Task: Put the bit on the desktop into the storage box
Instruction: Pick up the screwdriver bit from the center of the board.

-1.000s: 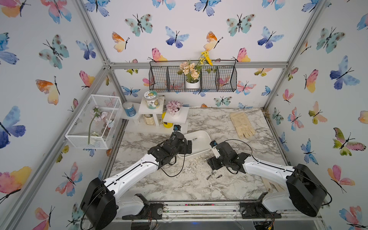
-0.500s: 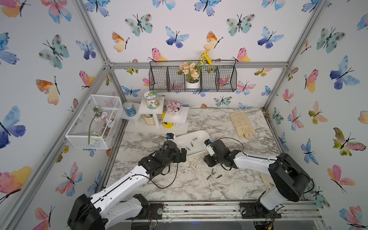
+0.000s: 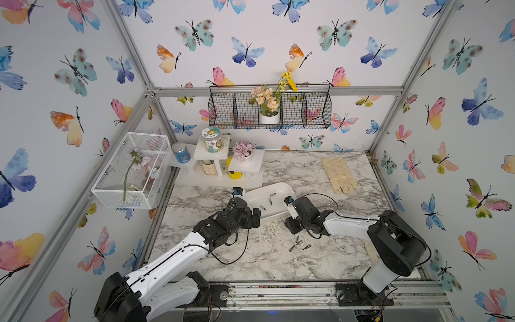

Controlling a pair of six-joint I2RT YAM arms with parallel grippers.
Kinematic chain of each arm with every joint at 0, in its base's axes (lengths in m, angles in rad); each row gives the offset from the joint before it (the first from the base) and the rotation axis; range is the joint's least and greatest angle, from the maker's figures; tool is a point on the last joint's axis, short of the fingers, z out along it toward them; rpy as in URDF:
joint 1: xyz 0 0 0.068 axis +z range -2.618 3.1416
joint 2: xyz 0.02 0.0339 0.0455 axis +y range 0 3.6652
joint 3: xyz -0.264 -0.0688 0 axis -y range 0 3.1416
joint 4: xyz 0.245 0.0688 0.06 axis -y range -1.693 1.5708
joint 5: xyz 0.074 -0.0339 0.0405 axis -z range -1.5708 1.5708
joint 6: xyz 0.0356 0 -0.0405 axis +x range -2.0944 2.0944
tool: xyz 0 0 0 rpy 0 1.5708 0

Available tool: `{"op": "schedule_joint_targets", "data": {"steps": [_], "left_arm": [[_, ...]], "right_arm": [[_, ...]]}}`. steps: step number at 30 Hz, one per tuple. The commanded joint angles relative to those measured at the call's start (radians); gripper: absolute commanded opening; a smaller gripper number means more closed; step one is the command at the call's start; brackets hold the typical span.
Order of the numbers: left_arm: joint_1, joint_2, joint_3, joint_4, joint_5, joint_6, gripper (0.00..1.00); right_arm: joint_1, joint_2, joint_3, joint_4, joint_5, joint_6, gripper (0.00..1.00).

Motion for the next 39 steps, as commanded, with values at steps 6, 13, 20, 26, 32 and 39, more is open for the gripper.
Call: {"op": "schedule_joint_targets", "data": {"steps": [6,13,20,26,32,39], "left_arm": [[0.006,0.006,-0.005,-0.011,-0.008,-0.005,0.99],[0.006,-0.003,-0.017,-0.006,-0.008,-0.008,0.99],[0.006,-0.015,-0.022,-0.009,-0.012,-0.011,0.99],[0.006,-0.025,-0.023,-0.011,-0.015,-0.013,0.99],[0.006,-0.028,-0.027,-0.011,-0.016,-0.016,0.99],[0.007,-0.034,-0.031,-0.015,-0.021,-0.018,0.99]], "right_arm": [[0.009,0.037,0.020,0.013,-0.010,-0.015,0.34],[0.016,0.052,0.023,0.010,-0.012,-0.016,0.28],[0.030,0.066,0.028,-0.013,0.005,-0.018,0.18],[0.036,0.051,0.020,-0.033,0.028,-0.010,0.14],[0.038,0.030,0.016,-0.043,0.044,-0.001,0.10],[0.038,-0.018,0.017,-0.066,0.047,0.013,0.09]]}}
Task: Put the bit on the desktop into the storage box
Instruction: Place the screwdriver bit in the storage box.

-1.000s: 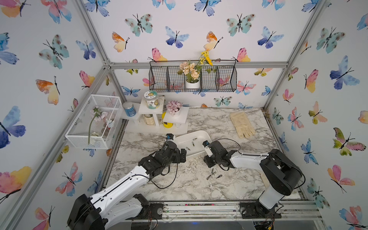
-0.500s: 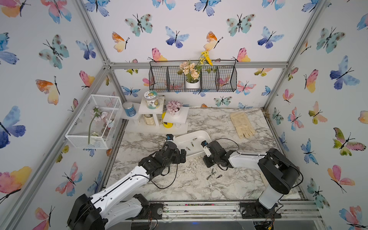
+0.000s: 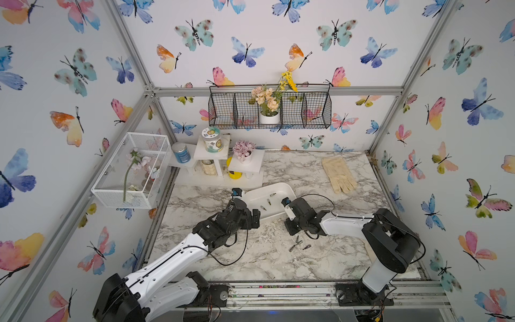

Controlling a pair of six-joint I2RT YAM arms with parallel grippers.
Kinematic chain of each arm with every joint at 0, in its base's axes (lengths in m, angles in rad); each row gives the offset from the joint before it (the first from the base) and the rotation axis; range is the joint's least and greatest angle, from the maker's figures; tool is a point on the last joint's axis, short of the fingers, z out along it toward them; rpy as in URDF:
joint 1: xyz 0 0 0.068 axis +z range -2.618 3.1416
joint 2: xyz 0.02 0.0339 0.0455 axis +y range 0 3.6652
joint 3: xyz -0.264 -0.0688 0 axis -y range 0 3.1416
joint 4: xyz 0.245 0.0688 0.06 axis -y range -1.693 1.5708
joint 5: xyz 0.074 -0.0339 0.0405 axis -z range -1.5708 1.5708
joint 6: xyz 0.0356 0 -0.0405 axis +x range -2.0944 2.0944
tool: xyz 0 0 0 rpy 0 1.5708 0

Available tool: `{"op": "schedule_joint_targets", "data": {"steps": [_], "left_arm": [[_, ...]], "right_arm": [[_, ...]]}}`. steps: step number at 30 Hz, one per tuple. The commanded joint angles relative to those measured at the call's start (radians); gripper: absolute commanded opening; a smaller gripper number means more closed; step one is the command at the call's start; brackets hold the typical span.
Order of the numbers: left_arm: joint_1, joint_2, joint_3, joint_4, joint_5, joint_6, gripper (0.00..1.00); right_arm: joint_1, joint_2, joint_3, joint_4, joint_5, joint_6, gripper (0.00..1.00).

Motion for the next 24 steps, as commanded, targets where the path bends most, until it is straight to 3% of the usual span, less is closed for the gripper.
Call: {"op": "schedule_joint_targets", "data": {"steps": [1,15,24], "left_arm": [[0.006,-0.021,-0.011,-0.014,-0.021,-0.010,0.99],[0.006,-0.069,-0.031,-0.003,-0.019,-0.013,0.99],[0.006,-0.098,-0.049,-0.007,-0.006,-0.009,0.99]], "right_arm": [[0.005,-0.052,-0.001,-0.059,0.022,0.015,0.09],[0.005,-0.299,0.017,-0.140,0.075,0.050,0.09],[0.003,-0.132,0.247,-0.150,0.092,0.033,0.08]]}}
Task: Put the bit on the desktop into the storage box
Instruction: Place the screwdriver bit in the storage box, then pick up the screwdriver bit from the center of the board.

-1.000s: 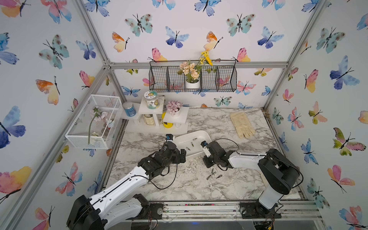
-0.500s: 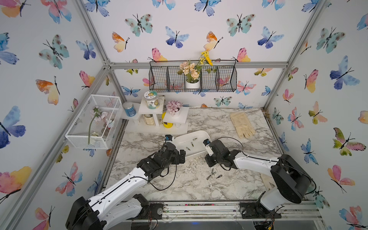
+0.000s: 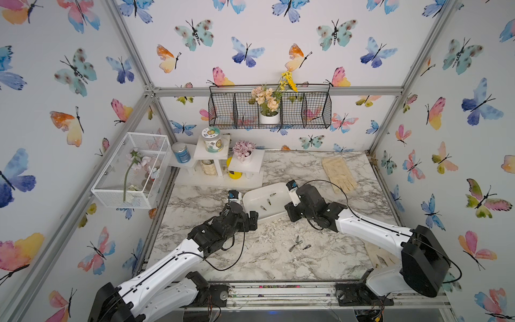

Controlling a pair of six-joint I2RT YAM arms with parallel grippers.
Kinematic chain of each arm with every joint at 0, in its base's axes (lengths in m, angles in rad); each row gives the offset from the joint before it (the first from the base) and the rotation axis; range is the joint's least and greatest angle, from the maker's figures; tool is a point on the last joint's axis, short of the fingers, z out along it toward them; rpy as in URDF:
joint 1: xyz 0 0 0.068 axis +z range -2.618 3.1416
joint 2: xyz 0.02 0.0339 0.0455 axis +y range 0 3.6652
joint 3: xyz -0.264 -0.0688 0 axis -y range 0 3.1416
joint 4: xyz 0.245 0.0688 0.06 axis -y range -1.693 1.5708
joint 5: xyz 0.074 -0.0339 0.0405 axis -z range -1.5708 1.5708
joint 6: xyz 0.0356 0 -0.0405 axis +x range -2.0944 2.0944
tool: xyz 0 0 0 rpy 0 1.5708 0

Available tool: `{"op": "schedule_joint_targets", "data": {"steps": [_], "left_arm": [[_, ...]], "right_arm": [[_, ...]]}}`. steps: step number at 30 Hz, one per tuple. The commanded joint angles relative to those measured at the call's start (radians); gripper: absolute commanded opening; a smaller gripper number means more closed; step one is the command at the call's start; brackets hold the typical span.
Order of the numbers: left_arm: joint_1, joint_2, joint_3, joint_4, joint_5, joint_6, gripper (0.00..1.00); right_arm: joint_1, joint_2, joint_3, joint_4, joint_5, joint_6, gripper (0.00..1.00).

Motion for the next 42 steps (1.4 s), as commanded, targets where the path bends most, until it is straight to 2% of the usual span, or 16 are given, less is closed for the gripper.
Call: {"op": "schedule_joint_targets", "data": {"steps": [1,10,17,24,28,34,37,40,41,42], "left_arm": [[0.007,-0.020,-0.009,-0.010,0.002,0.005,0.99],[0.006,-0.057,-0.031,-0.029,0.067,0.039,0.99],[0.006,-0.091,-0.067,-0.020,0.148,0.060,0.99],[-0.025,-0.078,-0.092,0.036,0.207,0.052,0.99],[-0.077,-0.053,-0.080,0.051,0.182,0.038,0.99],[-0.159,0.004,-0.057,0.064,0.136,0.014,0.99],[-0.211,0.039,-0.045,0.079,0.109,-0.008,0.99],[-0.261,0.080,-0.031,0.096,0.087,-0.026,0.99],[-0.278,0.098,-0.027,0.102,0.080,-0.031,0.99],[-0.295,0.116,-0.022,0.108,0.072,-0.037,0.99]], "right_arm": [[0.002,0.087,0.086,-0.016,0.035,-0.009,0.08],[-0.015,0.306,0.258,0.002,0.019,-0.029,0.08],[-0.019,0.374,0.301,0.002,0.015,-0.018,0.13],[-0.021,0.314,0.271,-0.001,0.052,-0.007,0.38],[-0.021,0.245,0.232,-0.013,0.089,-0.002,0.44],[-0.024,0.099,0.139,-0.034,0.177,0.019,0.59],[-0.027,0.020,0.089,-0.055,0.236,0.036,0.71],[-0.028,-0.061,0.030,-0.059,0.320,0.061,0.94],[-0.029,-0.088,0.009,-0.053,0.350,0.063,0.98],[-0.032,-0.113,-0.012,-0.048,0.374,0.063,0.98]]}}
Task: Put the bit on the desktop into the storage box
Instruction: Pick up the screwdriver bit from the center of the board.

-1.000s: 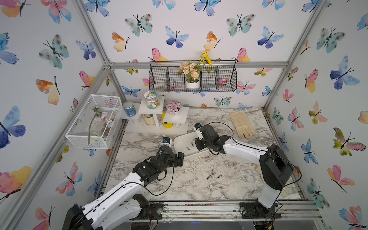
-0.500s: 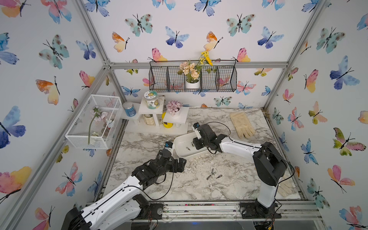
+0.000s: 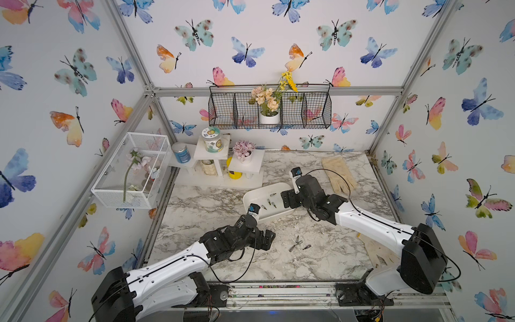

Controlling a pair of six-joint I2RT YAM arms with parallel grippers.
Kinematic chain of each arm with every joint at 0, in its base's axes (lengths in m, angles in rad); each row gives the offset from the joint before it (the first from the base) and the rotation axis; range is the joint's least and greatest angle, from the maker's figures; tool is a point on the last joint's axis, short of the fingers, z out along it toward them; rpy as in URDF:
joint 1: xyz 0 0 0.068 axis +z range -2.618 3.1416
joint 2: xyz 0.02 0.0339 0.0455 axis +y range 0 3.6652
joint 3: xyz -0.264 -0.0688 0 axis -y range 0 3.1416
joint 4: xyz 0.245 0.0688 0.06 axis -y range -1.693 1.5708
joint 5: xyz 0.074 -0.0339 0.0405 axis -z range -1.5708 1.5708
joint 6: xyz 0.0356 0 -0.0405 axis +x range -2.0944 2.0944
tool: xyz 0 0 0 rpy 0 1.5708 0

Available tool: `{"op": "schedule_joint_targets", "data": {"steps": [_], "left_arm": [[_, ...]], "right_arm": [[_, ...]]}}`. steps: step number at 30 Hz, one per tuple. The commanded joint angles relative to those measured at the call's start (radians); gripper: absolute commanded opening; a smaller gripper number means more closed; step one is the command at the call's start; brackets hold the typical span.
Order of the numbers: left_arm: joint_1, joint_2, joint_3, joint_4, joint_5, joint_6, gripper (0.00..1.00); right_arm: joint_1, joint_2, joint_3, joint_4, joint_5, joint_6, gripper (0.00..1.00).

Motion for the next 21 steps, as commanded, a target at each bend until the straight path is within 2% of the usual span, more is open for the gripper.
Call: {"op": "schedule_joint_targets", "data": {"steps": [1,11,15,21], "left_arm": [[-0.048,0.052,0.030,0.035,-0.061,-0.031,0.99],[-0.189,0.254,0.137,0.053,-0.138,-0.064,1.00],[-0.206,0.329,0.173,0.044,-0.142,-0.074,0.98],[-0.223,0.419,0.221,0.033,-0.126,-0.061,0.95]], "right_arm": [[-0.012,-0.070,-0.059,-0.028,0.151,0.029,0.99],[-0.016,-0.276,-0.171,-0.082,0.326,0.130,0.99],[-0.016,-0.376,-0.226,-0.098,0.420,0.195,0.98],[-0.016,-0.477,-0.291,-0.091,0.448,0.204,0.99]]}}
